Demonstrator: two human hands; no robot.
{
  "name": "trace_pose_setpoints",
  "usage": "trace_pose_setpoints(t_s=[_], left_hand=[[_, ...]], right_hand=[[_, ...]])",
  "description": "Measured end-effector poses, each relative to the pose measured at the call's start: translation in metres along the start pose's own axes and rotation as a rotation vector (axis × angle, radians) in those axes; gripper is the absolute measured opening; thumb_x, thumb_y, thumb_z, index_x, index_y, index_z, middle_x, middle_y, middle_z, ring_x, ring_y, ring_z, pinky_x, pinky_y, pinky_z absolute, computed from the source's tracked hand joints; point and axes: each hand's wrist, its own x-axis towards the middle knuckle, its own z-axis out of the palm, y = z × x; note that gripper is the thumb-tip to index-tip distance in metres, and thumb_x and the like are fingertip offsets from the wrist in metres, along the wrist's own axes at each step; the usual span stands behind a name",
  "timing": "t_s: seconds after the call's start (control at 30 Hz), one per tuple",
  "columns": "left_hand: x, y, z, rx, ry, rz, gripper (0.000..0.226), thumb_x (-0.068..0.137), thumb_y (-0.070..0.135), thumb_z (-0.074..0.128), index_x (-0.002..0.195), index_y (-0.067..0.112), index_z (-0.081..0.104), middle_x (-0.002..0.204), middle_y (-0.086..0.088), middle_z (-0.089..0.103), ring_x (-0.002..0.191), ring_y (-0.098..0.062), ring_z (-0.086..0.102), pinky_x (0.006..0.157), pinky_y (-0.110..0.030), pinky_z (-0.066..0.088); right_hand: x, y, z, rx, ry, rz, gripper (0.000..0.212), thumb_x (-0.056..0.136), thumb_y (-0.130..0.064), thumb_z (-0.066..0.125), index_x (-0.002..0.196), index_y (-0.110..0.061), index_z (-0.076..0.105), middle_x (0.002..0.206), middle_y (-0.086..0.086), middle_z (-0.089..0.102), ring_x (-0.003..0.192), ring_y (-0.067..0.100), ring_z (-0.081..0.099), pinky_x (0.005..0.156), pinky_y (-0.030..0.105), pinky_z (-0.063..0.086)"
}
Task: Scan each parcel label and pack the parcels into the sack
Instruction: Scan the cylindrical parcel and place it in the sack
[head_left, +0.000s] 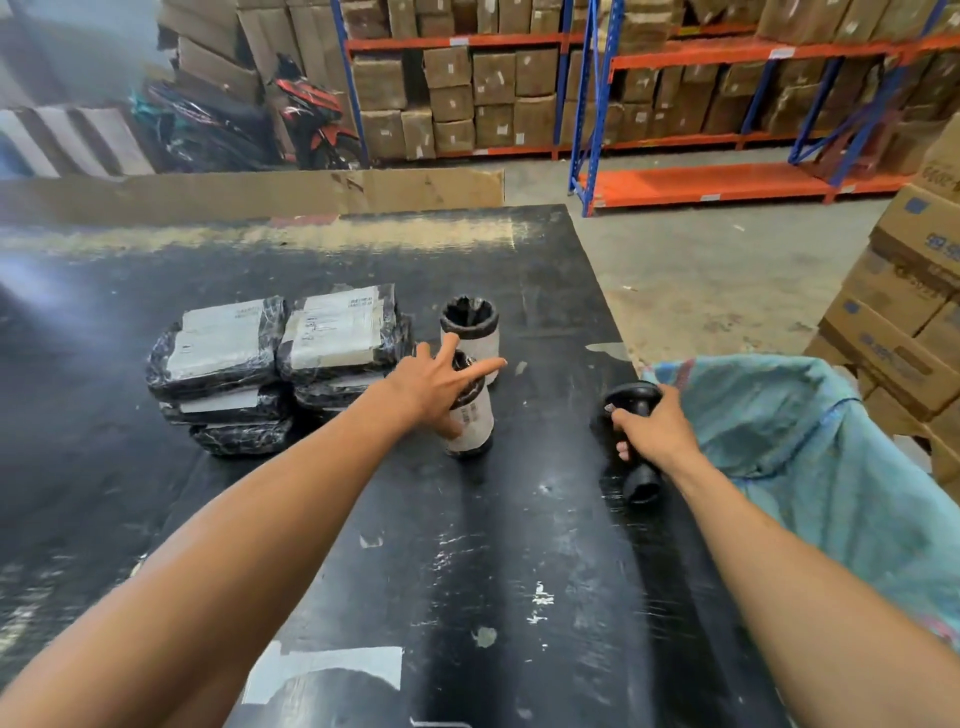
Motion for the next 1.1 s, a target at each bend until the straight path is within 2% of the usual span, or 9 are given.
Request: trace_pose_setpoints(t_s=[0.07,0.13,0.23,0.33,0.53,0.63,0.73,0.9,1.1], left_hand=[[-0.004,-0.005,-0.004,-0.022,-0.027,0.005,0.109,0.079,0.061,0.074,0.156,0.052,-0.003,0.152,-0.02,0.02,0.119,-0.045,0.05,0.086,-0.045,0.05],[-0.008,-0.009,-0.009,-0.081,-0.037,-0.013,0.1,0.076,0.059,0.076,0.154,0.048,0.014,0.143,-0.018,0.031,0.111,-0.043,0.056,0.078,-0.042,0.046],[-0.013,-0.011,-0.013,-0.149,-0.008,-0.052,0.092,0.07,0.059,0.08,0.145,0.036,0.033,0.131,-0.016,0.04,0.109,-0.04,0.056,0.076,-0.041,0.044],[-0.02,-0.008,-0.006,-0.218,0.062,-0.114,0.09,0.068,0.058,0.08,0.143,0.027,0.04,0.133,-0.015,0.037,0.116,-0.039,0.05,0.083,-0.045,0.048],[-0.038,-0.005,0.022,-0.614,0.235,-0.221,0.087,0.074,0.063,0.077,0.15,0.038,0.042,0.138,-0.007,0.04,0.121,-0.036,0.049,0.098,-0.049,0.048],[-0.046,-0.001,0.034,-0.815,0.344,-0.232,0.084,0.069,0.059,0.084,0.142,0.028,0.055,0.128,-0.004,0.044,0.114,-0.028,0.054,0.095,-0.043,0.051],[-0.052,0.006,0.043,-0.978,0.473,-0.255,0.074,0.065,0.055,0.088,0.131,0.031,0.061,0.116,0.002,0.045,0.103,-0.017,0.054,0.089,-0.033,0.05],[-0.056,0.011,0.048,-1.096,0.559,-0.286,0.072,0.065,0.058,0.087,0.128,0.035,0.062,0.117,0.004,0.047,0.106,-0.014,0.055,0.094,-0.032,0.05],[-0.059,0.013,0.046,-1.066,0.576,-0.271,0.071,0.069,0.055,0.086,0.131,0.033,0.06,0.12,0.004,0.047,0.108,-0.016,0.055,0.094,-0.037,0.052]], right_hand=[[-0.006,-0.008,0.004,0.209,-0.094,-0.018,0.048,0.093,-0.006,0.069,0.134,-0.013,0.046,0.113,0.016,0.078,0.049,0.021,0.062,0.055,0.037,0.059],[-0.017,-0.02,0.009,0.314,-0.206,-0.053,0.045,0.09,-0.004,0.068,0.131,-0.014,0.051,0.113,0.013,0.079,0.054,0.022,0.066,0.054,0.036,0.059],[-0.044,-0.045,0.015,0.349,-0.319,-0.115,0.056,0.084,-0.015,0.07,0.134,-0.025,0.048,0.101,0.01,0.081,0.059,0.024,0.068,0.051,0.033,0.055],[-0.07,-0.065,0.026,0.348,-0.378,-0.18,0.065,0.074,-0.038,0.075,0.133,-0.035,0.047,0.094,0.013,0.079,0.055,0.022,0.061,0.046,0.031,0.051],[-0.111,-0.081,0.038,0.316,-0.32,-0.317,0.059,0.085,-0.063,0.068,0.136,-0.045,0.044,0.089,0.003,0.08,0.055,0.019,0.065,0.049,0.031,0.054],[-0.123,-0.085,0.04,0.334,-0.314,-0.359,0.056,0.089,-0.065,0.065,0.137,-0.042,0.045,0.088,0.003,0.079,0.056,0.02,0.065,0.049,0.032,0.054],[-0.132,-0.089,0.04,0.27,-0.327,-0.407,0.057,0.088,-0.069,0.062,0.135,-0.041,0.045,0.086,-0.002,0.077,0.056,0.018,0.067,0.049,0.031,0.057],[-0.143,-0.09,0.039,0.137,-0.296,-0.464,0.047,0.093,-0.068,0.059,0.129,-0.044,0.041,0.083,0.0,0.076,0.055,0.014,0.068,0.049,0.03,0.059],[-0.146,-0.097,0.037,0.053,-0.27,-0.489,0.039,0.101,-0.061,0.055,0.129,-0.041,0.036,0.091,0.006,0.073,0.052,0.01,0.064,0.048,0.028,0.056]])
